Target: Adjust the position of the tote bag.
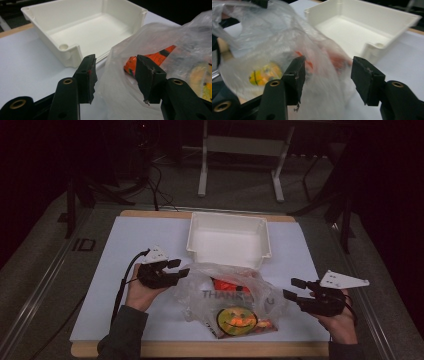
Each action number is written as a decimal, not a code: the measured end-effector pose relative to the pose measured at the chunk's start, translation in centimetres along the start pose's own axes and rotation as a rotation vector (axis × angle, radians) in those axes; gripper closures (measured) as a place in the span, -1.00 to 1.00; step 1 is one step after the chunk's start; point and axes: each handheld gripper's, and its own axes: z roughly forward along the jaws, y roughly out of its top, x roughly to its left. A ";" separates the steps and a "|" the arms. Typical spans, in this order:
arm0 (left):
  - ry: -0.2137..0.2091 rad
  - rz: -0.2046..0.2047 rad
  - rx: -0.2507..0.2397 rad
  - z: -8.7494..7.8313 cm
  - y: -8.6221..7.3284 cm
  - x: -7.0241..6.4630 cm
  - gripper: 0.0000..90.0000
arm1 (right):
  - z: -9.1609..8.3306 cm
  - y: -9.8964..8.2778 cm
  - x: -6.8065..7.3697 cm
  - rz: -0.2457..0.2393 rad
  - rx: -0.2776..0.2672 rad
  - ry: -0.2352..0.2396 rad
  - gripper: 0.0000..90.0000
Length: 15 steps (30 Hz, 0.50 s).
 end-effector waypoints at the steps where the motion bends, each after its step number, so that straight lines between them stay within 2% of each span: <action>1: -0.001 0.006 -0.004 -0.1 0.1 -0.2 0.14 | 0.6 0.2 0.1 -0.010 0.026 0.012 -0.09; 4: -0.008 0.032 -0.015 -0.5 0.7 -0.9 0.14 | 2.7 0.5 0.4 -0.050 0.107 0.018 -0.10; 8: -0.024 0.071 -0.035 -1.1 1.7 -2.0 0.14 | 5.2 0.6 0.5 -0.078 0.169 0.028 -0.08; 12: -0.048 0.113 -0.042 -1.3 2.5 -3.3 0.14 | 7.2 0.8 0.4 -0.079 0.214 0.035 -0.05; 15: -0.095 0.139 -0.017 -0.6 2.7 -4.6 0.14 | 8.3 0.8 0.2 -0.078 0.242 0.032 0.01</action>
